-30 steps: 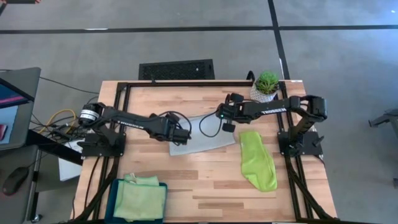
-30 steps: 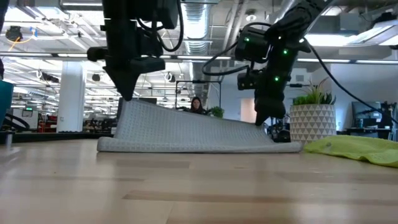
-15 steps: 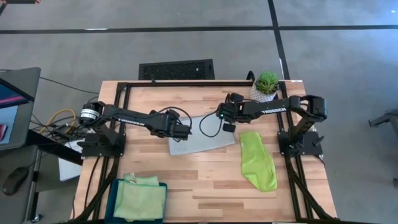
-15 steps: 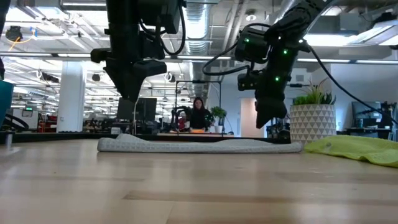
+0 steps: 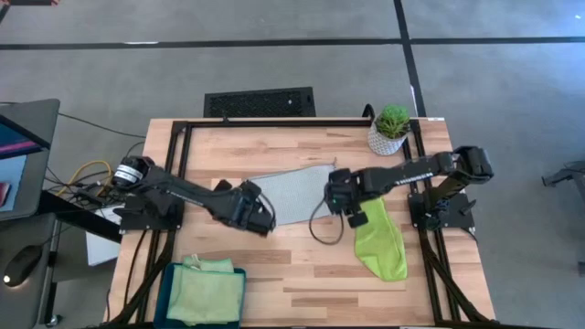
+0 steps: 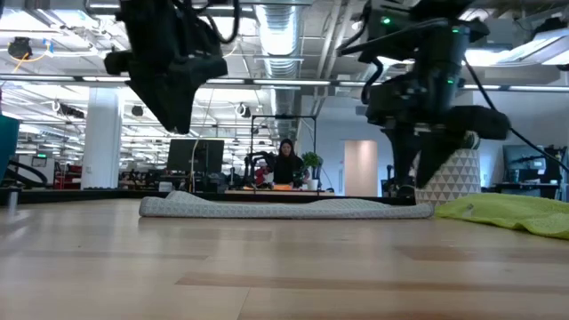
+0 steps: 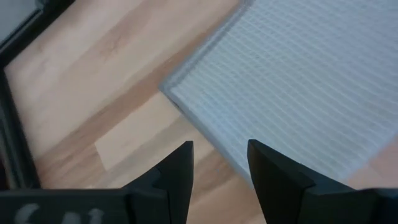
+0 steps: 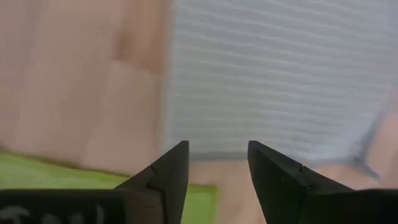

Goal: Fold microfiber towels
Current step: Fold the gray microfiber cloth

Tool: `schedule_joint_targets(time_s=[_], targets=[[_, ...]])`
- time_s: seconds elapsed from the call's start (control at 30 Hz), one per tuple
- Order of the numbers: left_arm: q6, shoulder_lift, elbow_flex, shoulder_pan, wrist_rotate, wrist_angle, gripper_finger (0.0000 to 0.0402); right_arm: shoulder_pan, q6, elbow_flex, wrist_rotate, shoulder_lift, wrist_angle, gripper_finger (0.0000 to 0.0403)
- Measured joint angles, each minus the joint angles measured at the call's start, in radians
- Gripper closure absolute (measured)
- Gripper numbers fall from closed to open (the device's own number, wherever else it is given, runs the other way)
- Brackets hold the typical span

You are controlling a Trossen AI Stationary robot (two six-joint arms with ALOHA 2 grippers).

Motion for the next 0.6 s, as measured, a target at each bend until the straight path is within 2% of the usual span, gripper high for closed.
schedule_joint_targets(time_s=[0.23, 0.6], targets=[[-0.104, 0.0, 0.0, -0.093, -0.022, 0.002, 0.0258, 0.064, 0.029, -0.055, 0.0, 0.012, 0.095, 0.0223], [-0.178, 0.0, 0.0, -0.13, -0.023, 0.004, 0.0258, 0.064, 0.073, -0.07, -0.001, 0.028, 0.112, 0.0225]])
